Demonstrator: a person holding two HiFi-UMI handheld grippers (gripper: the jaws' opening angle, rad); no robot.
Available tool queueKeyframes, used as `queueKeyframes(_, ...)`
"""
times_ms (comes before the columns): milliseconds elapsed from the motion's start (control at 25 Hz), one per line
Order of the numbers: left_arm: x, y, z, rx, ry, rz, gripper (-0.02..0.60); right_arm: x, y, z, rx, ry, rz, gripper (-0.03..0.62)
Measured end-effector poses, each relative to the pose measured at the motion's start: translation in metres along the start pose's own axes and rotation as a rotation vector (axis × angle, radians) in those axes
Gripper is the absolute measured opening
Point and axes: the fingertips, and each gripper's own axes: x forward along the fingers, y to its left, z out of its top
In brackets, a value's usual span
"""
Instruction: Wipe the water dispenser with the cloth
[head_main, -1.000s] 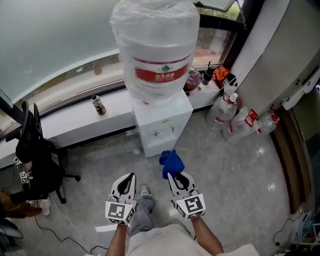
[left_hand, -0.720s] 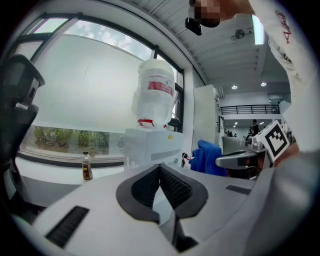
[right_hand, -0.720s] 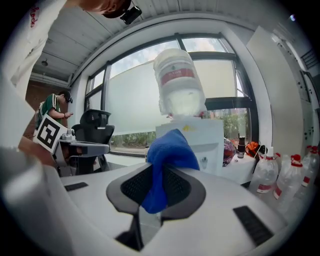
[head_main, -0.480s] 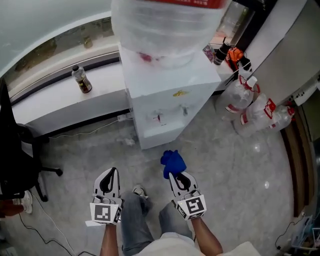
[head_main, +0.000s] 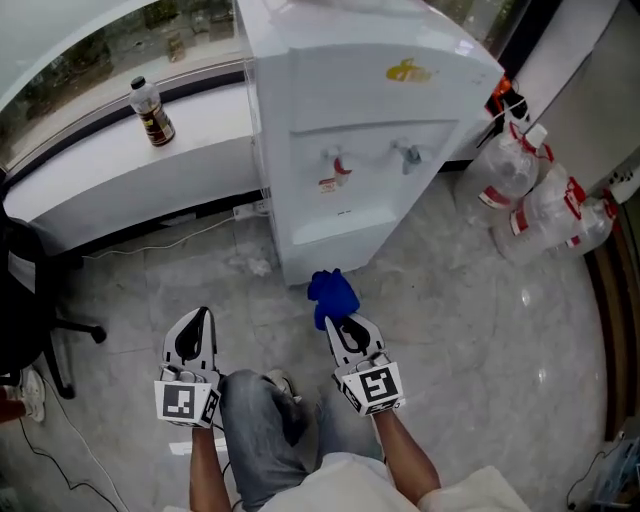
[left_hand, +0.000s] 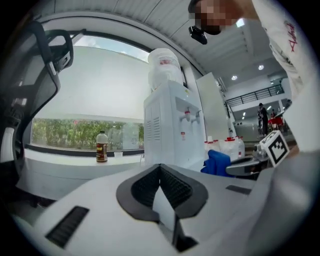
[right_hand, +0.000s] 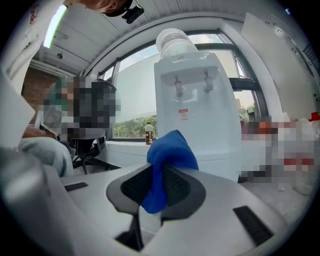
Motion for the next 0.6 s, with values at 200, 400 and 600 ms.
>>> queueKeyframes(200, -0.009, 0.011, -0.013, 0.046, -0.014, 0.041, 0.012, 0.010, 0.006, -0.023, 0.000, -0.008, 0.015, 0.066)
queueKeyframes(400, -0.008, 0.018, -0.028, -0.029, -0.023, 0.077, 0.012, 0.023, 0.011, -0.034, -0.004, -0.028, 0.040, 0.066)
queueKeyframes(600, -0.003, 0.015, -0.036, -0.010, -0.018, 0.089, 0.012, 0.037, 0.015, -0.040, -0.012, -0.044, 0.069, 0.066)
